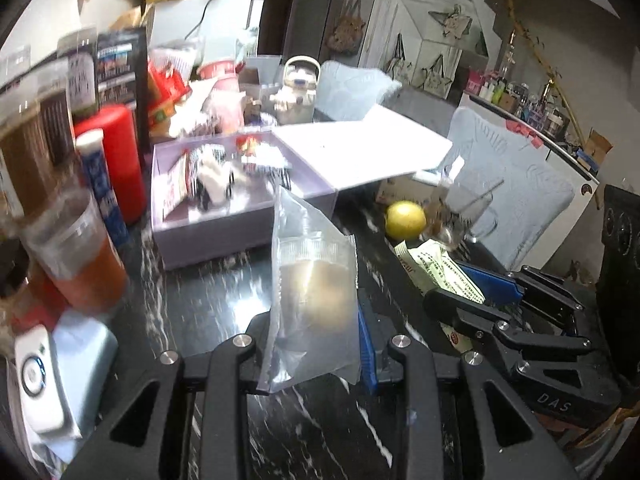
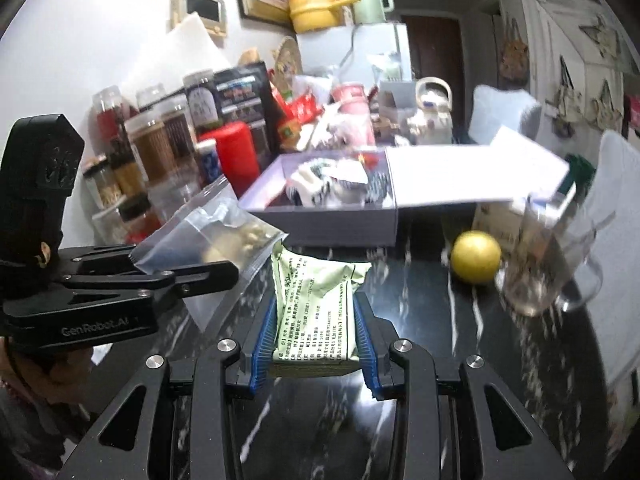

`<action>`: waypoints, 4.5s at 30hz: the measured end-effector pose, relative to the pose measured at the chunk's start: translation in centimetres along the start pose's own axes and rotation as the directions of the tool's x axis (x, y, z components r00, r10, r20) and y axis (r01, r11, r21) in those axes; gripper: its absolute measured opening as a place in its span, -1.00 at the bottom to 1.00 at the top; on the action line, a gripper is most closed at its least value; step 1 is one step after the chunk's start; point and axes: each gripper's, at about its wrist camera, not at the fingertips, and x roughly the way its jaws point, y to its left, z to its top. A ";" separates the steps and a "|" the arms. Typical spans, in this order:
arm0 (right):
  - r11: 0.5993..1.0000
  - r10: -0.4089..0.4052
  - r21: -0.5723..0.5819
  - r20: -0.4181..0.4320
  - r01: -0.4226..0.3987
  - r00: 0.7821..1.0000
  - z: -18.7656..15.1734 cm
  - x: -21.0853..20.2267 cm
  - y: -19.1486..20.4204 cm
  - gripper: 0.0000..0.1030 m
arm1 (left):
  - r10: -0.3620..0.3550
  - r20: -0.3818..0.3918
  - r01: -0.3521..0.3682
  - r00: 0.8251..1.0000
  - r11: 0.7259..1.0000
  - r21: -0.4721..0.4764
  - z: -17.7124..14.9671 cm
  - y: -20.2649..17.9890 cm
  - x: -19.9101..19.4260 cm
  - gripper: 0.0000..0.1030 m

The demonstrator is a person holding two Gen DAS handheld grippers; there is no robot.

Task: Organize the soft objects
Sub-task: 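Carry the clear bag and green packet up over the white box with both grippers, then lower both items into the box and open both grippers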

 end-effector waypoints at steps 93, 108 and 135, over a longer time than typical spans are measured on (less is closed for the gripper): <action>0.997 0.065 -0.029 -0.267 -0.075 0.961 18.4 28.9 -9.0 -0.28 | 0.298 -0.225 -0.314 0.927 0.949 -0.035 17.1 13.0 25.0 -0.35; 0.994 0.107 0.029 -0.296 -0.103 0.949 18.2 28.7 -10.3 -0.21 | 0.380 -0.291 -0.396 0.878 0.918 0.003 16.7 13.7 26.5 0.16; 0.999 0.005 -0.044 -0.142 -0.011 0.990 20.0 20.9 -7.9 0.05 | 0.372 -0.176 -0.386 0.911 0.921 -0.048 19.2 10.7 18.0 0.17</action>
